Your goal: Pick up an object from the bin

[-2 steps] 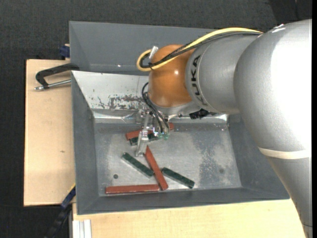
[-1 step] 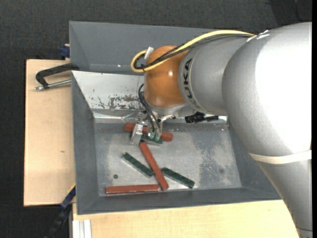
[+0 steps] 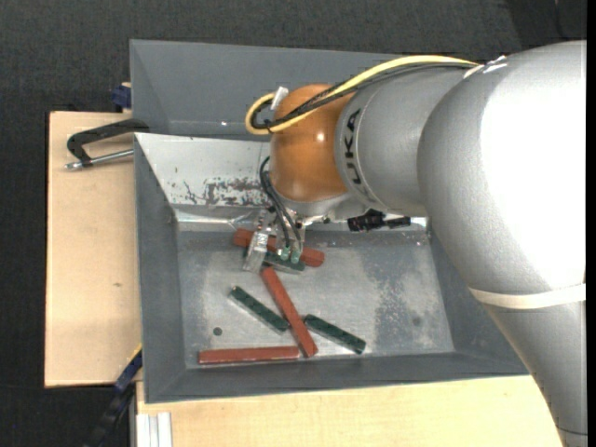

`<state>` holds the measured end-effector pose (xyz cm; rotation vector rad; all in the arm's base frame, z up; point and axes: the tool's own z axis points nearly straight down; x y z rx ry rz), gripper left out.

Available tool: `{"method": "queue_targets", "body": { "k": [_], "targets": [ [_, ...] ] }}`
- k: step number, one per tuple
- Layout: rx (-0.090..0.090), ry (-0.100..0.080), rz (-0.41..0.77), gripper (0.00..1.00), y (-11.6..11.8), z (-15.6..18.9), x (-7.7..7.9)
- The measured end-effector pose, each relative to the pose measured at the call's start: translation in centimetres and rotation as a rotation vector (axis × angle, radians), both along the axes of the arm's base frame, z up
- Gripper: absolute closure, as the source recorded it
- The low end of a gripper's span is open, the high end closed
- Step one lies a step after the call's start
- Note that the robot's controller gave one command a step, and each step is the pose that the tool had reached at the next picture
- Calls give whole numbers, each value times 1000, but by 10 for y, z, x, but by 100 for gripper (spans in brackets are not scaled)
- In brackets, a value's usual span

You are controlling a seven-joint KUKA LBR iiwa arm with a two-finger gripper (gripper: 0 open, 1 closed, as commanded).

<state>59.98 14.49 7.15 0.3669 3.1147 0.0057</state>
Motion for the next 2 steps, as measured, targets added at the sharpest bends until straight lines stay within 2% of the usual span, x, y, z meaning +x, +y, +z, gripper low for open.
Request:
{"method": "queue_targets", "body": {
  "k": [2],
  "targets": [
    [-1, 4, 3, 100, 0, 6, -1]
  ]
}}
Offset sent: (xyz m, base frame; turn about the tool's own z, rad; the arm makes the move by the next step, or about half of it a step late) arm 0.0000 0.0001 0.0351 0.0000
